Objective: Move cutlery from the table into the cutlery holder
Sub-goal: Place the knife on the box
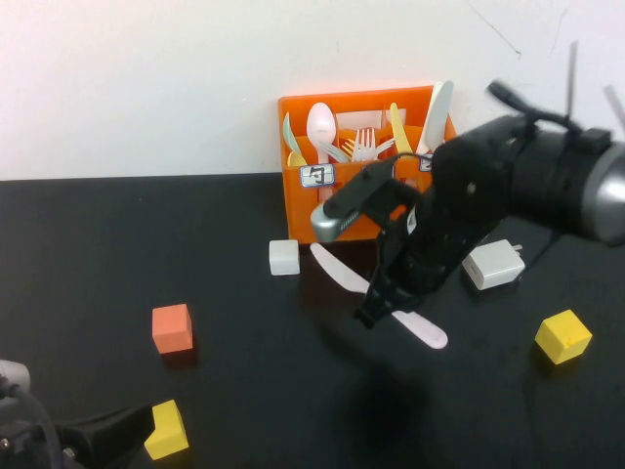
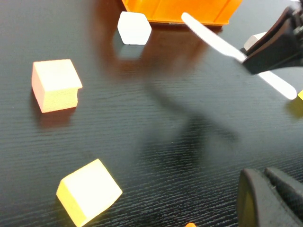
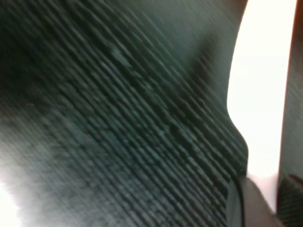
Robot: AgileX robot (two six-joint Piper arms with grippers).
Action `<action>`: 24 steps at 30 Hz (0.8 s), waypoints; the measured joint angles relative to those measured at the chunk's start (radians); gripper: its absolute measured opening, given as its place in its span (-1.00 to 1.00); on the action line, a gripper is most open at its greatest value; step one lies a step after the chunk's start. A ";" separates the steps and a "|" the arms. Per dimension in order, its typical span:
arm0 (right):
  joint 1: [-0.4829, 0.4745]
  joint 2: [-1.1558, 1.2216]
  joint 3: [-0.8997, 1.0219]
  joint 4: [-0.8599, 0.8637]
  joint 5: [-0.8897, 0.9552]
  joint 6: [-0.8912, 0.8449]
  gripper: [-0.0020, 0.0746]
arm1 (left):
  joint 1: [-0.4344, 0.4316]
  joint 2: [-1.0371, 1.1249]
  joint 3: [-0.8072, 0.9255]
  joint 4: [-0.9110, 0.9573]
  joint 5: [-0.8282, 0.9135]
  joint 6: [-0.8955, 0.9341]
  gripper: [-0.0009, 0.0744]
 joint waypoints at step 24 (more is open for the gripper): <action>-0.019 -0.283 0.005 0.119 -0.423 -0.168 -0.63 | 0.000 0.000 0.000 0.000 -0.001 0.000 -0.98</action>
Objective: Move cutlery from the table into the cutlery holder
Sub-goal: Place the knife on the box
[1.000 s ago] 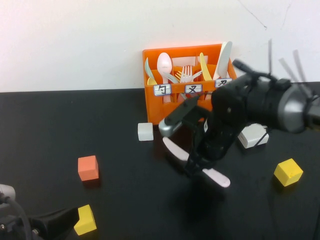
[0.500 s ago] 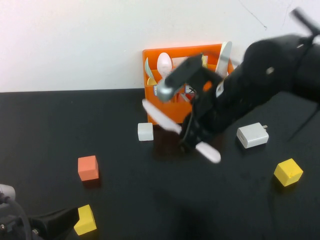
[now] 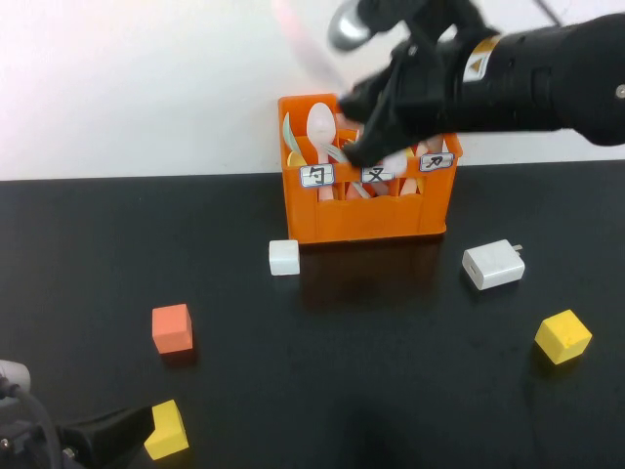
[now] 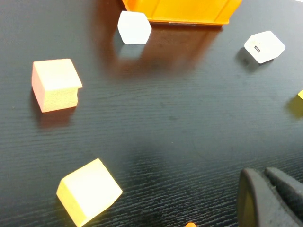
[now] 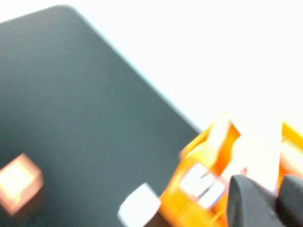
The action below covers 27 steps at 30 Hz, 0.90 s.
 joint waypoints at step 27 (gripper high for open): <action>-0.112 0.305 0.045 0.288 -0.754 0.044 -0.63 | 0.000 0.000 0.000 0.000 0.002 0.000 -0.98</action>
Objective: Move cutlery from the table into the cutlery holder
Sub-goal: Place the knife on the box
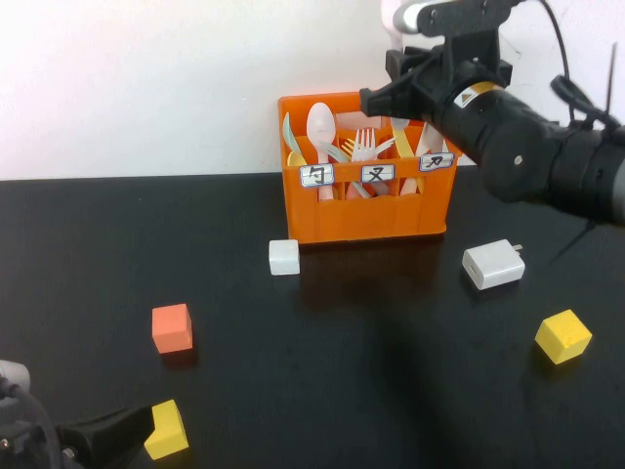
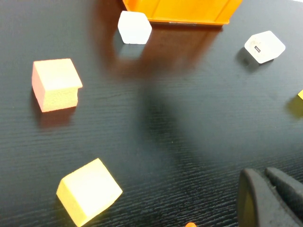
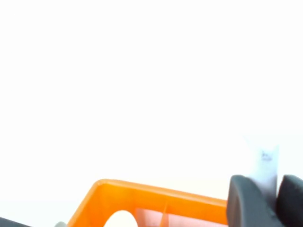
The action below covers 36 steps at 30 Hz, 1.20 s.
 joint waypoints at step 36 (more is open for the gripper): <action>0.000 0.118 0.000 0.143 -0.017 -0.239 -0.57 | 0.000 0.000 0.000 0.006 0.000 0.000 -0.98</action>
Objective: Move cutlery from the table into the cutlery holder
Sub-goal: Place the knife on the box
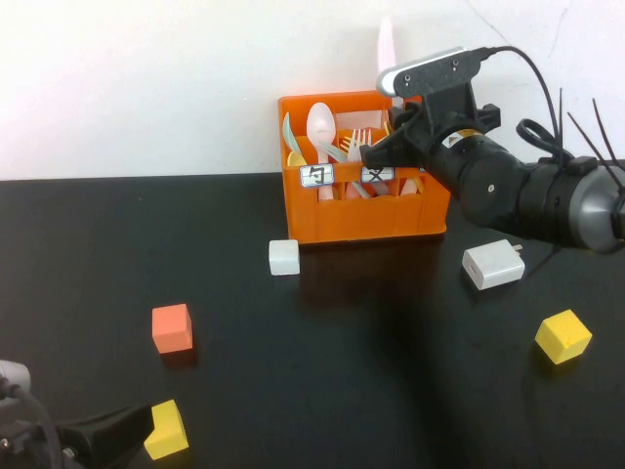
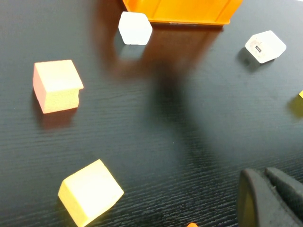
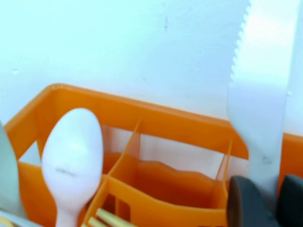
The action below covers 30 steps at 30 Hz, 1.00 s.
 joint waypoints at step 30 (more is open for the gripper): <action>0.000 -0.362 0.000 -0.007 0.253 -0.236 -0.92 | 0.000 0.000 0.000 0.050 -0.006 0.000 -0.98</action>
